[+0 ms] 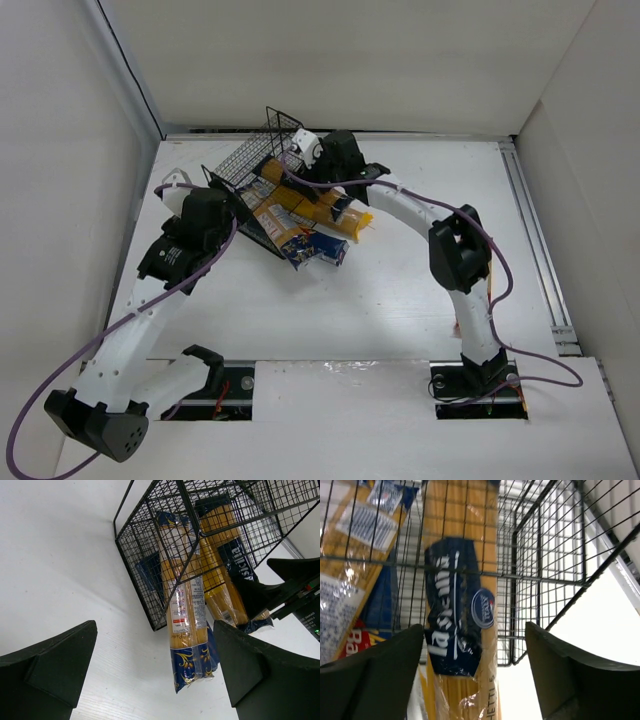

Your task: Place and organize the pasta boxes and bags onto the shelf

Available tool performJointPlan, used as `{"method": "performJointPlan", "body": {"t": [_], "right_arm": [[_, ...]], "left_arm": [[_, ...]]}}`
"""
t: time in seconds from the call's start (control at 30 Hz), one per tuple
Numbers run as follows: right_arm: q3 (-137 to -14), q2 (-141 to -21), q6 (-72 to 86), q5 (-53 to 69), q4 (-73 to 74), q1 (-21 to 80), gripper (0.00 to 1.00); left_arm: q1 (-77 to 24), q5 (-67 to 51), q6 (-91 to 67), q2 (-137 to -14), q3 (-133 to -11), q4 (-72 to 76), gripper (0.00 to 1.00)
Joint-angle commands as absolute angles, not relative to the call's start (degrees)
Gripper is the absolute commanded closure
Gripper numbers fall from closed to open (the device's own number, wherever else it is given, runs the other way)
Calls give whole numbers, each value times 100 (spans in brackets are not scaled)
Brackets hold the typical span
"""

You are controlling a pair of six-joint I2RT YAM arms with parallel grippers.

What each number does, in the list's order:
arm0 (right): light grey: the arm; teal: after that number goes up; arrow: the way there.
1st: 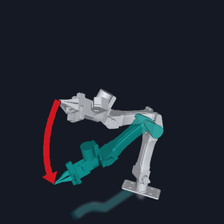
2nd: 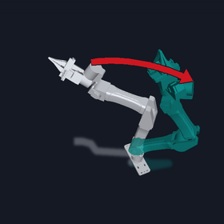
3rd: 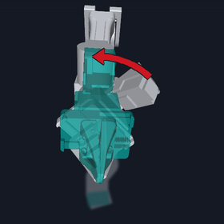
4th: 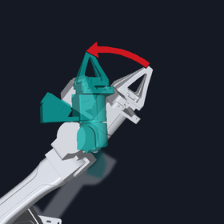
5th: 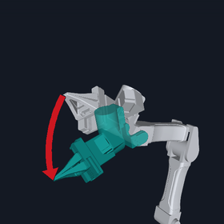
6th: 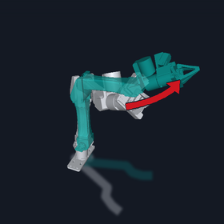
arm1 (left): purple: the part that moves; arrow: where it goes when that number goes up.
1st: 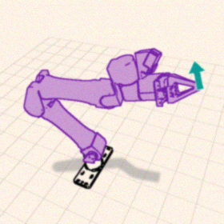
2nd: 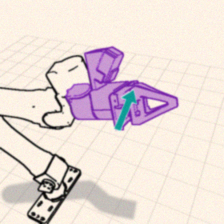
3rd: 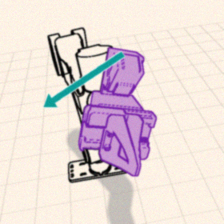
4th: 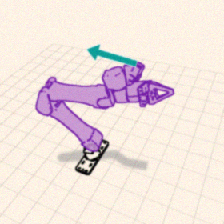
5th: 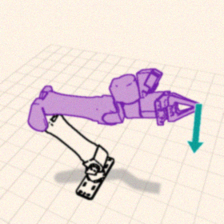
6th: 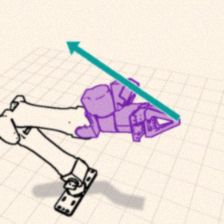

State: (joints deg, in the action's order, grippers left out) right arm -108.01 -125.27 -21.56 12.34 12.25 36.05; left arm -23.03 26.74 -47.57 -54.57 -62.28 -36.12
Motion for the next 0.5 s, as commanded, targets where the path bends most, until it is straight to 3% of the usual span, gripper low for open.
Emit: {"method": "performJointPlan", "body": {"t": [0.0, 0.27, 0.47], "right_arm": [[-10873, -12253, -2127, 1240, 501, 3665, 11], [-9108, -10314, -2250, 571, 448, 3420, 3], [-6332, -8431, -1390, 160, 614, 2104, 0]], "left_arm": [[-2268, 2681, -4676, -5414, -6187, -3612, 0], [-2268, 2505, -4571, -5414, -6135, -3560, 0], [-2268, 2180, -4395, -5291, -5897, -3261, 0]]}}
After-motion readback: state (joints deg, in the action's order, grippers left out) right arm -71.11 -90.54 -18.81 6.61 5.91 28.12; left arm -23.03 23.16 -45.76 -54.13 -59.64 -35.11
